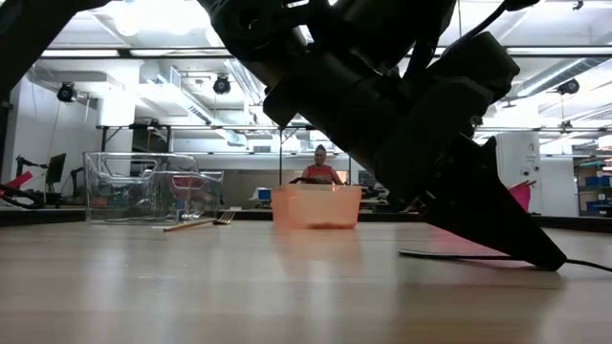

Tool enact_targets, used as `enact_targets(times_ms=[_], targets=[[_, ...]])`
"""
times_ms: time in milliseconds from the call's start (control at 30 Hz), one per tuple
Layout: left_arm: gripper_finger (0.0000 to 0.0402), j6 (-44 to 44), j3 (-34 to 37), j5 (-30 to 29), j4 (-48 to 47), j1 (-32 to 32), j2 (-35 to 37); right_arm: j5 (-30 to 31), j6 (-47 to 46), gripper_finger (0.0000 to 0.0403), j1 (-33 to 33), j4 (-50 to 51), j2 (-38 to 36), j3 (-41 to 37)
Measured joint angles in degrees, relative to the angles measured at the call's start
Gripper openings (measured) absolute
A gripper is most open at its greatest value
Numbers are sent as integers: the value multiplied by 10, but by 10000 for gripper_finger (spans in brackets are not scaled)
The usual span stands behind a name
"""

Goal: Sort silverware by color (type)
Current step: Put the black fork into the transparent bin

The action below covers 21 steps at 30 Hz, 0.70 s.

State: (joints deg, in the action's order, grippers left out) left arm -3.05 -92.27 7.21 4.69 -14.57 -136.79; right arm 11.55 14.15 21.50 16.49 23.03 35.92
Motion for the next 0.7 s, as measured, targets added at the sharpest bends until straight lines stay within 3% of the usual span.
enact_targets(times_ms=[133,700], targets=[[6,14,0,-4,-2,0,0,0,0,66,0,0,0,0],[1,65,3,-41,-5,-1,8,0,0,66,0,0,0,0]])
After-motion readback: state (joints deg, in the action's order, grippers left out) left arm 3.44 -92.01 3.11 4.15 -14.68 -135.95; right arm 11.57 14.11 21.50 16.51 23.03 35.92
